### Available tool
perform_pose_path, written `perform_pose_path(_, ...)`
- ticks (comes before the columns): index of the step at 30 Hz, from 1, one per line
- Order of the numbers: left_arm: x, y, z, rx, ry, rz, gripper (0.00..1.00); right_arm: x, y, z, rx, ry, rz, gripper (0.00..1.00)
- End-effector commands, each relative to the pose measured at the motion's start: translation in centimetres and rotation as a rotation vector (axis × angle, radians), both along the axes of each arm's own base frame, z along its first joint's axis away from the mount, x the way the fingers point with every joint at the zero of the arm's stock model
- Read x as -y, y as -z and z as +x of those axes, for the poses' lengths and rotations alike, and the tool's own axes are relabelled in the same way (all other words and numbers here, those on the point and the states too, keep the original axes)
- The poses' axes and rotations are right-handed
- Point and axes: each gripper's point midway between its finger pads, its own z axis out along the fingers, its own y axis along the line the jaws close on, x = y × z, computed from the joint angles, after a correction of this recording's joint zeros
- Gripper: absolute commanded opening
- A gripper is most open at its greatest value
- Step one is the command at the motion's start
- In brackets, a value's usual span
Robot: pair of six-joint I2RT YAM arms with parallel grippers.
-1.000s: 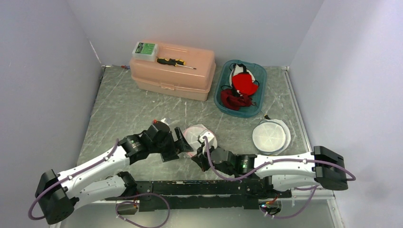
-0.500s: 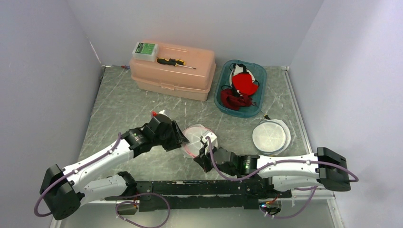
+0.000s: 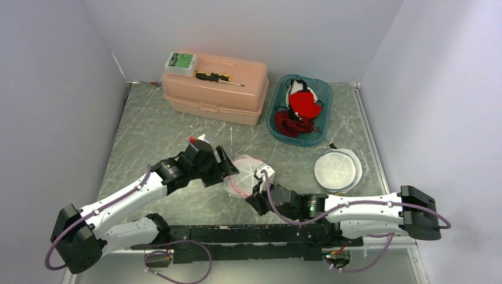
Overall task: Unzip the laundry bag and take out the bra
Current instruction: Unzip the laundry bag at the center of the board.
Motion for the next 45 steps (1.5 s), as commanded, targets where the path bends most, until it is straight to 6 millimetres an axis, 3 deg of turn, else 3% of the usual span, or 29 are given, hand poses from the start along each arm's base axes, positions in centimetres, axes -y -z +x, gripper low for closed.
perform_pose_path(1,0.8,-1.1,0.3,0.026,0.023,-0.051,0.82,0.0,-0.7,0.4,0.007,0.025,0.028,0.0)
perform_pose_path(3,1.2,-0.8,0.2,0.017,0.035,-0.057,0.8,-0.1,-0.7,0.4,0.009,0.025,0.032,0.0)
perform_pose_path(6,1.8,0.0,0.2,0.003,0.052,-0.07,0.69,-0.4,-0.9,0.4,0.01,0.021,0.039,0.0)
perform_pose_path(16,1.8,0.5,0.4,0.01,0.05,-0.065,0.03,0.3,-0.2,0.4,-0.001,0.041,0.02,0.0)
perform_pose_path(27,0.7,-0.3,1.0,0.044,0.026,-0.058,0.03,4.5,3.7,0.7,-0.078,0.187,-0.073,0.0)
perform_pose_path(31,0.8,-0.8,1.0,0.055,0.046,-0.069,0.03,5.9,4.1,1.4,-0.08,0.266,-0.08,0.0)
perform_pose_path(39,1.9,-1.7,0.8,0.083,0.157,-0.116,0.03,8.1,2.4,3.1,-0.013,0.381,-0.038,0.0)
perform_pose_path(45,2.9,-2.9,1.9,0.124,0.273,-0.116,0.03,5.9,0.7,1.7,0.029,0.199,0.026,0.0)
